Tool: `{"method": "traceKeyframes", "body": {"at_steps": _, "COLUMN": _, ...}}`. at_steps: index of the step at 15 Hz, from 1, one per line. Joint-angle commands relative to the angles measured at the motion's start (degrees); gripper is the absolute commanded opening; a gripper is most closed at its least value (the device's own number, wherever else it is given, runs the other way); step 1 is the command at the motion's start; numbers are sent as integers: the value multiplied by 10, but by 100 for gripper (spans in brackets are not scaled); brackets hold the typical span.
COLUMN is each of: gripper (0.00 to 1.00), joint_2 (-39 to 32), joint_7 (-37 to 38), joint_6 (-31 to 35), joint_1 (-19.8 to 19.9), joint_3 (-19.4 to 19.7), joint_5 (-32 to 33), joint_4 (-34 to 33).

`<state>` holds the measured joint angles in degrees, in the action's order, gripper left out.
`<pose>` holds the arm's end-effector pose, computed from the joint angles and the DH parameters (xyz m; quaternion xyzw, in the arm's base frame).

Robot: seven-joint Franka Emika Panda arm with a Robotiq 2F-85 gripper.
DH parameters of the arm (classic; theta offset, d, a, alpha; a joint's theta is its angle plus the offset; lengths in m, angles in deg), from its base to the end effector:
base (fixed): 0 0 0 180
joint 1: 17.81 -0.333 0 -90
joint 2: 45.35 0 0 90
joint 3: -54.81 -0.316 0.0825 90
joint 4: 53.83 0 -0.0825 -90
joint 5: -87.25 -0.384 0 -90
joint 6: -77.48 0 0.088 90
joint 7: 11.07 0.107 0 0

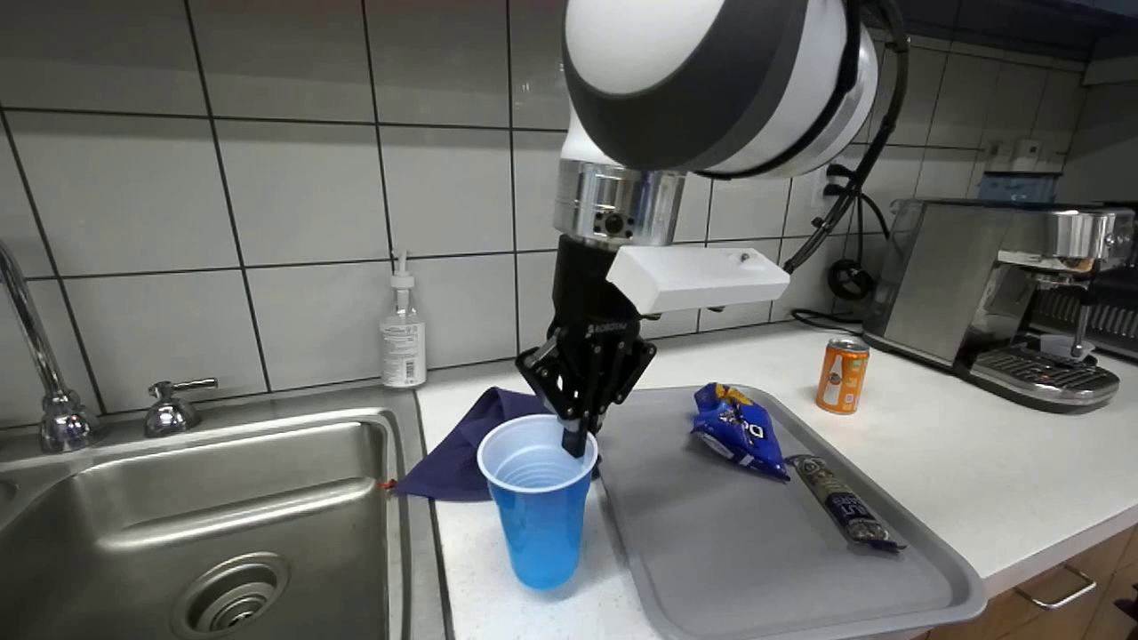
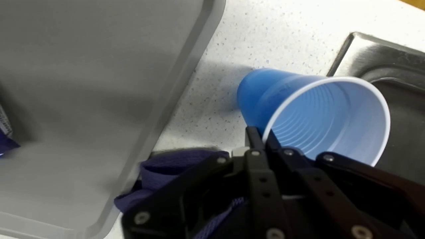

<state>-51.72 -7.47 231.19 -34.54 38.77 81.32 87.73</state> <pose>0.4125 0.2633 0.2606 -0.9764 -0.2058 -0.0366 0.0547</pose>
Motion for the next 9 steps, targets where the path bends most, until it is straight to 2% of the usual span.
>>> {"method": "traceKeyframes", "body": {"at_steps": 1, "gripper": 1, "joint_2": 42, "joint_7": -34, "joint_6": -9, "joint_1": 19, "joint_3": -1, "joint_5": -39, "joint_4": 25}}
{"method": "traceKeyframes", "body": {"at_steps": 9, "gripper": 1, "joint_2": 71, "joint_7": -34, "joint_6": -20, "joint_1": 42, "joint_3": 32, "joint_5": -47, "joint_4": 56}}
